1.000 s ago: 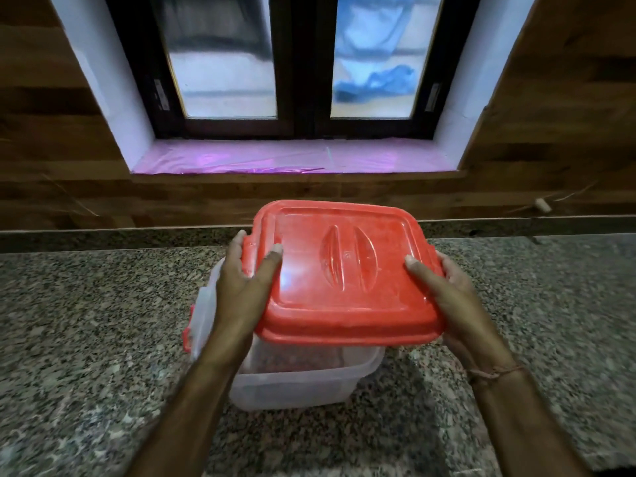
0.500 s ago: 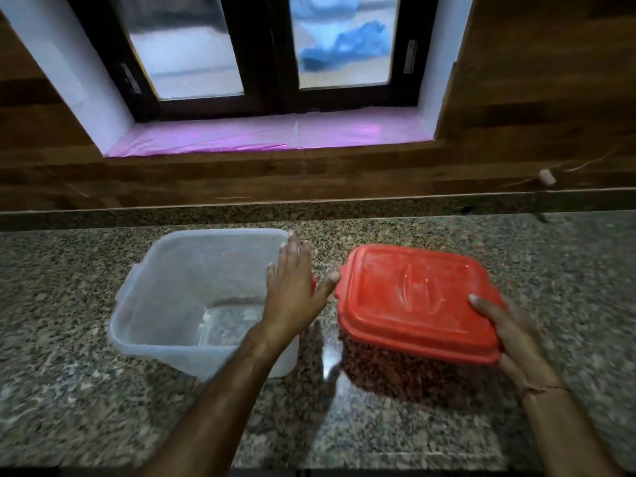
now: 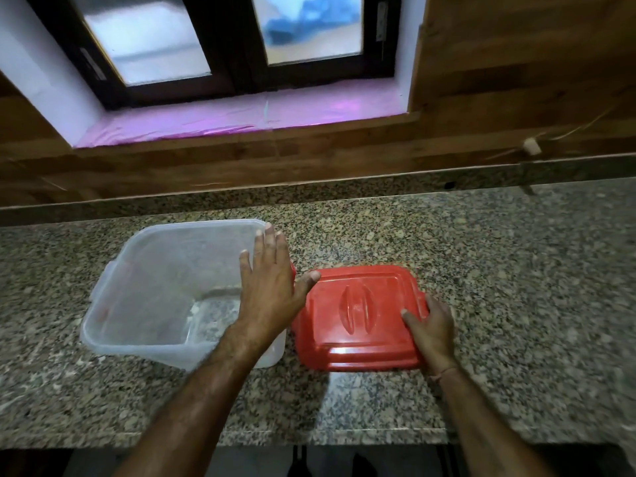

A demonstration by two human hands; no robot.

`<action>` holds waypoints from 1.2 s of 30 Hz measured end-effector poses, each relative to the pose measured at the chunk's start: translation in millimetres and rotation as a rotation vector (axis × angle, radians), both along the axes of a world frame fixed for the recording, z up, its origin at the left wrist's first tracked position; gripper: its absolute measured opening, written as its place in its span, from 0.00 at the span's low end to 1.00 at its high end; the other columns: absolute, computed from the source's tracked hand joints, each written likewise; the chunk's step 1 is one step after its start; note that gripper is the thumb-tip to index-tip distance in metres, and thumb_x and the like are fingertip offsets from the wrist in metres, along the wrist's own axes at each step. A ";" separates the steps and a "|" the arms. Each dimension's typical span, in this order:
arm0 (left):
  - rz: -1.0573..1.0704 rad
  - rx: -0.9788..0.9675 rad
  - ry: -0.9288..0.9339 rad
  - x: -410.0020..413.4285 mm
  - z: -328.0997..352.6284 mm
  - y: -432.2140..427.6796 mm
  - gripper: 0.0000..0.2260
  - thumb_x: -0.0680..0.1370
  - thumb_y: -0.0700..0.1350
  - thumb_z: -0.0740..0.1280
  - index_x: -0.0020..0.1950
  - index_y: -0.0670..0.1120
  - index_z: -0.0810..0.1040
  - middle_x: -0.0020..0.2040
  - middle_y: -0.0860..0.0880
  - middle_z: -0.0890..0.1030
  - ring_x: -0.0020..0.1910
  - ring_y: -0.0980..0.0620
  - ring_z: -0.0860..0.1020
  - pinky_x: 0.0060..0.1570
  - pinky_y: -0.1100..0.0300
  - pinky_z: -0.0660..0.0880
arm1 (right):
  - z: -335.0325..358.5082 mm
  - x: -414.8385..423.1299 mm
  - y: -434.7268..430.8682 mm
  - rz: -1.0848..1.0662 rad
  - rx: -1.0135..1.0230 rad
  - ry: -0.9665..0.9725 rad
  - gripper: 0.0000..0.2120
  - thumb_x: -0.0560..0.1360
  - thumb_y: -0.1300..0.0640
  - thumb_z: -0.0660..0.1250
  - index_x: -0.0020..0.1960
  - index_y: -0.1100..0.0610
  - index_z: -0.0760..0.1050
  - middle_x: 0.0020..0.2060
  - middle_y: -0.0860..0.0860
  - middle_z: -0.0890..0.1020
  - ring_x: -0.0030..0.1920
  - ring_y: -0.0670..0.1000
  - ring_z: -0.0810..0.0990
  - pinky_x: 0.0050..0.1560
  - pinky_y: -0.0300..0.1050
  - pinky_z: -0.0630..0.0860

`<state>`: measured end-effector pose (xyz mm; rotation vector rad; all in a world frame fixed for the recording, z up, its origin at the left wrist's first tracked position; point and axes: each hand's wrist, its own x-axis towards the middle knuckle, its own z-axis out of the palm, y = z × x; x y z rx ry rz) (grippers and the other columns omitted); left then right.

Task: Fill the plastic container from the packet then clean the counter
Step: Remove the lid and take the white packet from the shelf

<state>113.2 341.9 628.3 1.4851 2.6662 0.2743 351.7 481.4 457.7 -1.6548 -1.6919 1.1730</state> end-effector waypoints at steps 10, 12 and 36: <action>0.005 0.013 0.000 1.7 0.0 0.1 0.42 0.81 0.68 0.53 0.84 0.43 0.45 0.84 0.44 0.39 0.83 0.46 0.38 0.80 0.39 0.42 | -0.4 -11.6 -10.5 0.073 0.084 -0.332 0.30 0.80 0.48 0.67 0.79 0.53 0.64 0.74 0.53 0.69 0.70 0.57 0.70 0.69 0.62 0.72; 0.006 0.020 -0.017 1.7 0.0 -0.2 0.42 0.81 0.68 0.54 0.84 0.43 0.45 0.84 0.44 0.38 0.83 0.46 0.38 0.80 0.39 0.42 | 2.5 -12.9 -10.9 0.068 0.067 -0.351 0.30 0.80 0.47 0.67 0.79 0.52 0.63 0.74 0.53 0.69 0.71 0.57 0.70 0.70 0.61 0.71; 0.290 0.321 -0.002 -189.4 78.3 -271.9 0.34 0.81 0.64 0.61 0.82 0.48 0.60 0.81 0.47 0.63 0.80 0.47 0.60 0.78 0.48 0.58 | 227.6 -303.0 -208.8 0.508 0.640 0.308 0.16 0.79 0.54 0.70 0.66 0.55 0.78 0.60 0.52 0.81 0.50 0.48 0.82 0.52 0.54 0.83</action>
